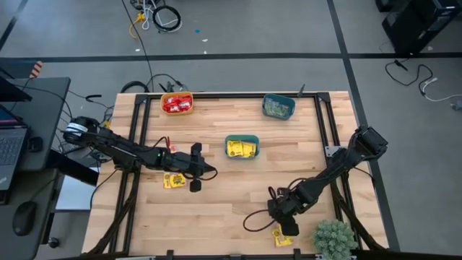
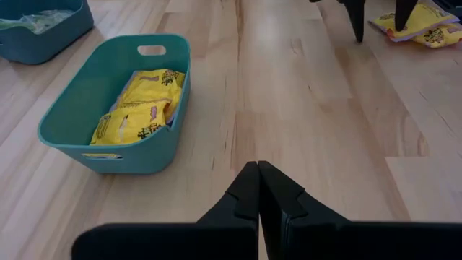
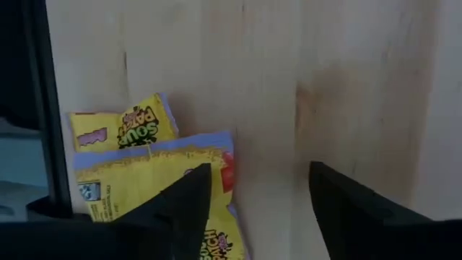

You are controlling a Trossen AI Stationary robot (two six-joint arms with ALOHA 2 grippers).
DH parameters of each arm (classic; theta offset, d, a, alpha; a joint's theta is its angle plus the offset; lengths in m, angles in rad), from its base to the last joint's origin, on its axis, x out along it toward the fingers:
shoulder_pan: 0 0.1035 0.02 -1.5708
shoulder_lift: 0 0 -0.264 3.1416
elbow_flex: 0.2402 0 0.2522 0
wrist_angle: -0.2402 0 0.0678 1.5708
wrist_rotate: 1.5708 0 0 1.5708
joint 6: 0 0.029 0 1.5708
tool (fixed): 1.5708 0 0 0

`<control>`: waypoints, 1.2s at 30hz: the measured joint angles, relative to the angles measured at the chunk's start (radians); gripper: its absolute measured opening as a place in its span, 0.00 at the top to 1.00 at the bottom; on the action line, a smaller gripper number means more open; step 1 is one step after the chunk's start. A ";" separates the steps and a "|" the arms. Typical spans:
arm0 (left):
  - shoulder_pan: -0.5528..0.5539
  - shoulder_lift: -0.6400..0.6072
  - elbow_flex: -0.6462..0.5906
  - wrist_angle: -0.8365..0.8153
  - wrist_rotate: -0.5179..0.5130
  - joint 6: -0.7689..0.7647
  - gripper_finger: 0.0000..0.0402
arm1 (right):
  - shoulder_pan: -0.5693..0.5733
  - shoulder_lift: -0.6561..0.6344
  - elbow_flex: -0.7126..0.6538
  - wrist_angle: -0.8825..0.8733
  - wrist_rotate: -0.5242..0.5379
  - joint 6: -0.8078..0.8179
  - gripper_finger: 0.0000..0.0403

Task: Sort candy
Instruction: Put the yellow candy into the green bin

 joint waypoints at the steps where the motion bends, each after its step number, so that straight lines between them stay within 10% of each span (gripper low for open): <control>1: 0.000 0.000 0.000 -0.001 0.000 0.000 1.00 | -0.001 0.007 0.002 0.000 0.000 -0.003 0.45; 11: 0.000 0.000 0.000 -0.004 -0.021 0.003 1.00 | -0.108 0.002 0.002 -0.110 0.239 0.011 0.47; 21: 0.000 0.000 0.000 -0.011 -0.021 0.003 1.00 | -0.038 -0.047 0.058 -0.107 0.043 -0.135 0.44; 36: 0.000 0.000 0.000 -0.033 -0.022 0.006 0.99 | 0.049 -0.047 -0.001 -0.022 0.037 -0.075 0.43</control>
